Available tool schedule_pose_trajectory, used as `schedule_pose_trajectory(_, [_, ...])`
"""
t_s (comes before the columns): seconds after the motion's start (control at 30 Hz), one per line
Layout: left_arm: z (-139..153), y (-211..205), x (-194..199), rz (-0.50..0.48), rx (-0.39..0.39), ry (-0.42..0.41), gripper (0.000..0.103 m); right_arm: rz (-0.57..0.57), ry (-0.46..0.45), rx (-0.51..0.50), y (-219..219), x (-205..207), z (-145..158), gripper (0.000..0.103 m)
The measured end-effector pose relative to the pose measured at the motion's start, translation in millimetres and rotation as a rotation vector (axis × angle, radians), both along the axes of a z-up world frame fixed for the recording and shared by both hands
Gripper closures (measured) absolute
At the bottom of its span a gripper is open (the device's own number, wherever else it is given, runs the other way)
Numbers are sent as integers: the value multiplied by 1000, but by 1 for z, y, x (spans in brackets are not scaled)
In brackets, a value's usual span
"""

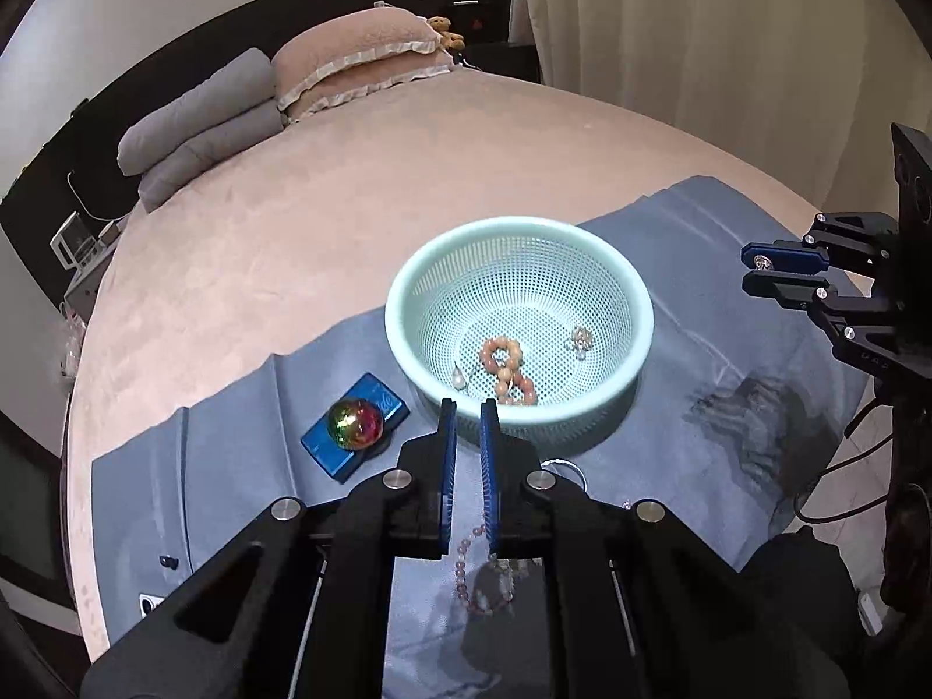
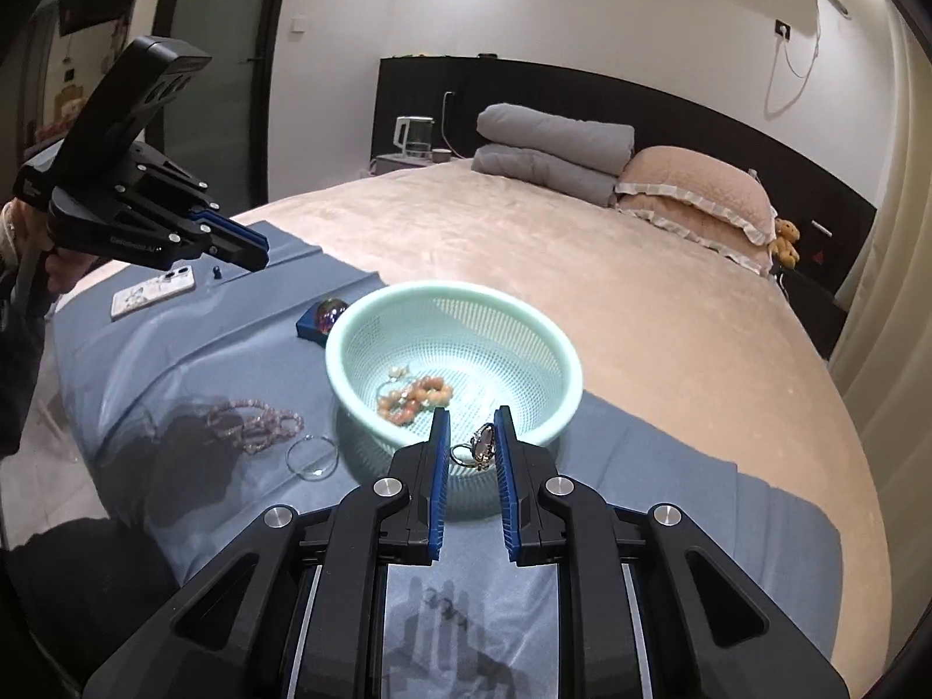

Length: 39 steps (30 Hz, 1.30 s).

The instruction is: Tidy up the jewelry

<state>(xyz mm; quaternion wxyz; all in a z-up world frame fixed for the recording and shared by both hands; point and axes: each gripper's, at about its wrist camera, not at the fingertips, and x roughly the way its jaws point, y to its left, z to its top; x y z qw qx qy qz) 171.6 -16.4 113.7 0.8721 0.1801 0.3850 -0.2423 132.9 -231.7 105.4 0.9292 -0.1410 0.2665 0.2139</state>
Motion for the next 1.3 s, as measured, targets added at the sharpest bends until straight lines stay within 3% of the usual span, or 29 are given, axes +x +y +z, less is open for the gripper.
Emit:
schedule_pose_trajectory(0.23, [-9,-6,6,-16,5,16,94,22,12,-2,2,9,-6,89])
schedule_pose_trajectory(0.37, [-34,-2,10,-2,14,77,94,40,63,25,5,6,-29,89])
schedule_pose_trajectory(0.57, [-86,4,3,7,27,193,94,47,192,20,21,-1,-87,89])
schedule_pose_trajectory(0.73, [-120,6,-5,-3,41,234,93,37,253,34,22,-4,-112,88])
schedule_pose_trajectory(0.87, [-140,12,-3,19,32,273,75,17,267,42,18,-7,-119,88])
schedule_pose_trajectory(0.93, [-144,16,-3,34,19,278,63,7,266,46,15,-7,-120,87])
schedule_pose_trajectory(0.97, [-145,19,-2,41,12,279,50,2,265,46,14,-8,-120,85])
schedule_pose_trajectory(1.0, [-146,20,-2,47,9,278,41,-1,269,50,13,-8,-121,79])
schedule_pose_trajectory(1.03, [-148,21,-3,48,9,279,39,-2,275,55,12,-9,-122,71])
schedule_pose_trajectory(1.17, [-152,22,-3,59,27,255,27,-9,273,49,14,-8,-125,55])
schedule_pose_trajectory(1.2, [-154,22,-3,67,39,241,18,-18,264,43,17,-7,-126,49])
schedule_pose_trajectory(1.27, [-160,22,-3,112,62,206,4,-29,259,33,21,-3,-128,46])
schedule_pose_trajectory(1.3, [-163,23,-3,117,46,209,5,-33,261,24,25,-1,-130,46])
